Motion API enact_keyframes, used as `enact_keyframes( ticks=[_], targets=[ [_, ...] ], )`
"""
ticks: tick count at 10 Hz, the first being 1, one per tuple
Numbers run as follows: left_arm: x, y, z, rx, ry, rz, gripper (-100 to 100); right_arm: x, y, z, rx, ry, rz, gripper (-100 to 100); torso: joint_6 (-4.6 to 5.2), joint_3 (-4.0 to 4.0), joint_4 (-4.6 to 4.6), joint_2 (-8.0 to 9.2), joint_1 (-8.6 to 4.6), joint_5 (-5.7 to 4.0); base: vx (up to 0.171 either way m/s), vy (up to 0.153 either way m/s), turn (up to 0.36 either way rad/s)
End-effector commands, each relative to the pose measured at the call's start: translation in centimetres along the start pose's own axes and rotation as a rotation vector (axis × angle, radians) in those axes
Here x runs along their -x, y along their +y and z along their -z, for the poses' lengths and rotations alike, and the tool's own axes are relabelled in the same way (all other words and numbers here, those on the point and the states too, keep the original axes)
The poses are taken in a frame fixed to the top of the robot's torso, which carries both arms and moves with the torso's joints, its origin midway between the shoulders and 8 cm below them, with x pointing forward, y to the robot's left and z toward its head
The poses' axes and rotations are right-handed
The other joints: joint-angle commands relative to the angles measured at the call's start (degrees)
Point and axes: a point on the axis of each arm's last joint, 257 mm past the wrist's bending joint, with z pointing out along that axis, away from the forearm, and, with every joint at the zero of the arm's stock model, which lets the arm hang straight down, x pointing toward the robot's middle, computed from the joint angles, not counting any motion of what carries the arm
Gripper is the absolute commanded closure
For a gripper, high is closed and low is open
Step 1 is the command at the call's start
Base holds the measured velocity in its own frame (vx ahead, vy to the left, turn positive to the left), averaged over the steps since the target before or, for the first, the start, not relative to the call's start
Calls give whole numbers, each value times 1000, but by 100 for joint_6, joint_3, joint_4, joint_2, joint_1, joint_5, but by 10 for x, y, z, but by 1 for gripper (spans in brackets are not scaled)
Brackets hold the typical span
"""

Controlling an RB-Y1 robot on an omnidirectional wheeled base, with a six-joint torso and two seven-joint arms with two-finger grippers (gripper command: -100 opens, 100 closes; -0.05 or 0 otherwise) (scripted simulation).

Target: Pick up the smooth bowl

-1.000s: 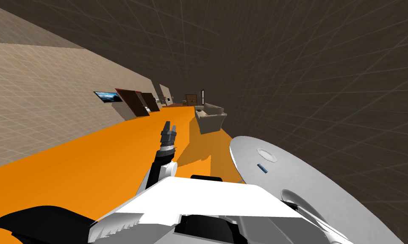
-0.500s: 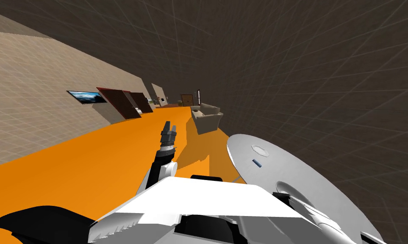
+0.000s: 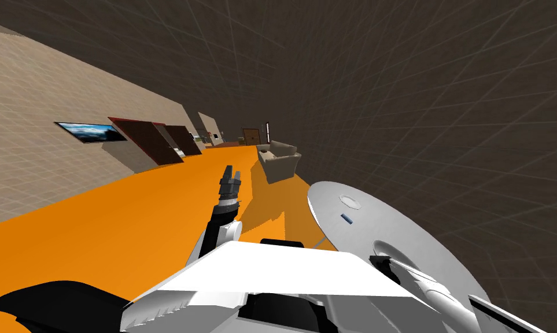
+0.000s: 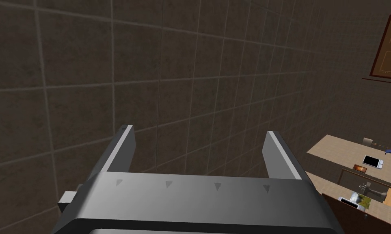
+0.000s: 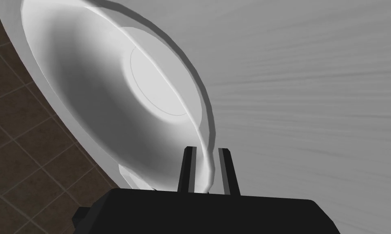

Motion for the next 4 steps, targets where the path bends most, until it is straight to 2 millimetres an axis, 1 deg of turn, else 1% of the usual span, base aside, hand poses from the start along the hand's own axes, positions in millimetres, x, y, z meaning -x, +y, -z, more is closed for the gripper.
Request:
enact_keyframes(
  ticks=[1, 2, 3, 4],
  targets=[
    [0, 0, 0, 0, 0, 0, 0, 25, -15, -1, -18, -25, -2, 100, 0, 0, 0, 0, 0, 0, 4, 21, -242],
    [0, 0, 0, 0, 0, 0, 0, 17, -8, -2, -6, -14, 44, 100, 11, 1, 0, 1, 3, 12, 10, 22, -153],
    [0, 0, 0, 0, 0, 0, 0, 18, -11, 0, -10, -15, 25, 100, 7, 0, -2, 2, 6, 5, 2, 9, -18],
    [0, 0, 0, 0, 0, 0, 0, 17, -11, -1, -10, -13, 27, 0, 2, 2, 1, 2, 3, 5, 0, 0, 0]
  ],
)
